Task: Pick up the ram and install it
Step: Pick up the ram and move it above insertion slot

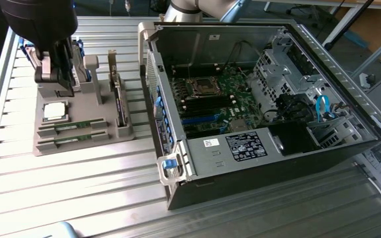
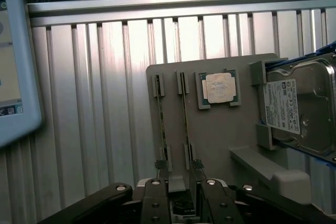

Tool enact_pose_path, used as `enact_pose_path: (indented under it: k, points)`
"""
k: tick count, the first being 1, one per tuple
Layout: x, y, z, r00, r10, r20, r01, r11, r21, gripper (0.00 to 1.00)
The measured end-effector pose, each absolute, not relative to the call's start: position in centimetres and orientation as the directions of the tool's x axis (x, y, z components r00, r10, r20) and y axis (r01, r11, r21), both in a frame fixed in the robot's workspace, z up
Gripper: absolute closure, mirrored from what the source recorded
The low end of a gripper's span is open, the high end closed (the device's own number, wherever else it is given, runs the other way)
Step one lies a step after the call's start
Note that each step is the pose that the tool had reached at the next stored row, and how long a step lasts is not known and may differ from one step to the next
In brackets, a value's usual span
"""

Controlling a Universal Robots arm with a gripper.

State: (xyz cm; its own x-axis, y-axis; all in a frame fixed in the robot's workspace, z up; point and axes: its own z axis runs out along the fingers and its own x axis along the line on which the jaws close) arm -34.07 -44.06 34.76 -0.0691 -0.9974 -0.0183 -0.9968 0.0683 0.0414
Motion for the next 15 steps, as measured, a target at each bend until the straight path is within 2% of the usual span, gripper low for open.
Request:
enact_pose_path:
  k: [15]
  points:
    - [-34.08,-44.06,34.23,-0.064,-0.998,-0.018,-0.997,0.063,0.041,0.7]
